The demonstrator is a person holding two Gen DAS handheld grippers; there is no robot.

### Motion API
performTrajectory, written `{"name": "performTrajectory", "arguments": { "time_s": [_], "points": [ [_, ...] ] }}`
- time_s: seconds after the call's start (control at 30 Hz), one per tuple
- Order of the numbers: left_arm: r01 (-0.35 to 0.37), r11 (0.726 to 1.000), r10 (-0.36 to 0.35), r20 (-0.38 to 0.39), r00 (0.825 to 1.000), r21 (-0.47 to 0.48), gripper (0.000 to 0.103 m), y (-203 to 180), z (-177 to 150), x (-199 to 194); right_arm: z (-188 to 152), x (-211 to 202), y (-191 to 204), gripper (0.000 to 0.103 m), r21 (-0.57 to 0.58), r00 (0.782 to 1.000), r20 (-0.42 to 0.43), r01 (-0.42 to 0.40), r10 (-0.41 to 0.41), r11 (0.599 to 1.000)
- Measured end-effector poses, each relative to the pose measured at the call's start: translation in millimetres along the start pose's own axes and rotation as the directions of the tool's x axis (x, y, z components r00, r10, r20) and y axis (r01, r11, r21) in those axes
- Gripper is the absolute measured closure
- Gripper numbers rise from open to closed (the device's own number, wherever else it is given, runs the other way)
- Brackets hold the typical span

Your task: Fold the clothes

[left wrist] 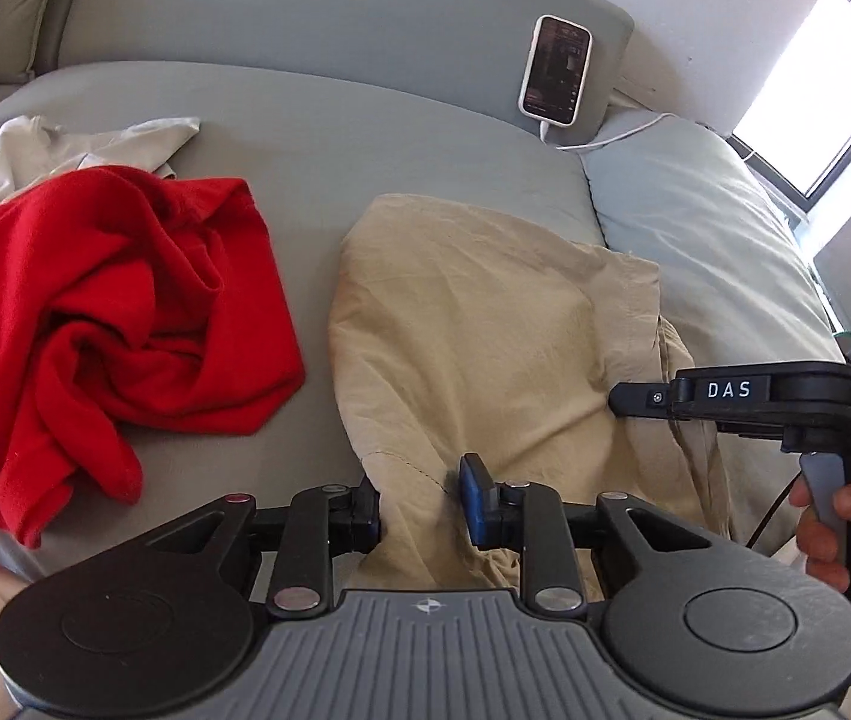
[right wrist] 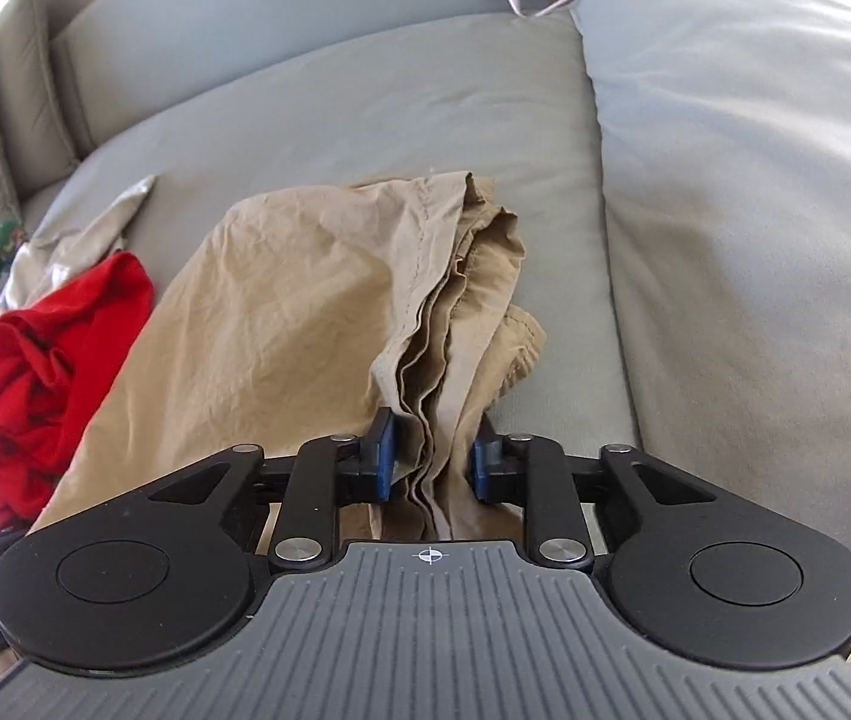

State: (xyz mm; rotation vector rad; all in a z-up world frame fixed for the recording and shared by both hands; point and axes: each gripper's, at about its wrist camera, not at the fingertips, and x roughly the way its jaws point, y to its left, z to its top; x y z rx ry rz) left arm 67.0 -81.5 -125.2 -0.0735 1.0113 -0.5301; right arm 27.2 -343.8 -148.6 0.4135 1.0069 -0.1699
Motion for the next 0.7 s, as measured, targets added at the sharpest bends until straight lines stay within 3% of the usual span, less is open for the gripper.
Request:
{"name": "performTrajectory", "arguments": {
  "time_s": [0.1, 0.2, 0.27, 0.33, 0.37, 0.43, 0.47, 0.5, 0.63, 0.7],
  "points": [
    [-0.018, 1.000, 0.018, -0.009, 1.000, -0.001, 0.067, 5.9, 0.7, -12.3, -1.6, -11.0, -9.5, 0.058, 0.032, 0.999, -0.034, 0.002, -0.001, 0.999],
    [-0.038, 0.999, 0.038, -0.012, 0.999, -0.002, 0.058, 12.1, 0.6, -26.0, -11.5, -43.8, -29.3, 0.054, 0.115, 1.000, 0.000, -0.030, 0.030, 0.993],
    [-0.042, 0.999, 0.043, 0.056, 0.998, -0.020, 0.054, 19.7, -4.9, -49.2, -21.9, -69.2, -44.2, 0.049, 0.171, 0.998, 0.039, -0.058, 0.052, 0.984],
    [-0.025, 0.999, 0.030, 0.133, 0.991, -0.036, 0.064, 25.9, -8.9, -70.5, -34.3, -90.6, -52.2, 0.049, 0.196, 0.995, 0.082, -0.071, 0.055, 0.978],
    [0.015, 1.000, -0.012, 0.162, 0.987, -0.015, 0.081, 24.1, -9.8, -74.7, -40.4, -100.0, -52.5, 0.049, 0.183, 0.993, 0.104, -0.071, 0.053, 0.980],
    [0.076, 0.995, -0.085, 0.185, 0.979, 0.057, 0.103, 12.6, -10.4, -72.6, -50.6, -109.1, -43.3, 0.060, 0.112, 0.989, 0.144, -0.060, 0.044, 0.992],
    [0.095, 0.990, -0.113, 0.182, 0.977, 0.102, 0.103, 4.1, -11.0, -67.1, -54.9, -109.9, -33.6, 0.084, 0.051, 0.985, 0.164, -0.061, 0.052, 0.997],
    [0.093, 0.985, -0.116, 0.160, 0.980, 0.143, 0.103, -4.4, -14.4, -57.1, -58.7, -107.7, -19.2, 0.095, -0.024, 0.981, 0.179, -0.069, 0.072, 0.997],
    [0.060, 0.969, -0.061, 0.000, 0.998, 0.239, 0.103, -26.5, -39.5, -13.2, -77.5, -83.3, 27.0, 0.095, -0.248, 0.980, 0.126, -0.118, 0.152, 0.962],
    [0.040, 0.967, -0.032, -0.033, 0.999, 0.250, 0.103, -28.1, -49.8, -3.3, -93.8, -63.4, 39.1, 0.095, -0.362, 0.997, 0.055, -0.024, 0.047, 0.932]
  ]
}}
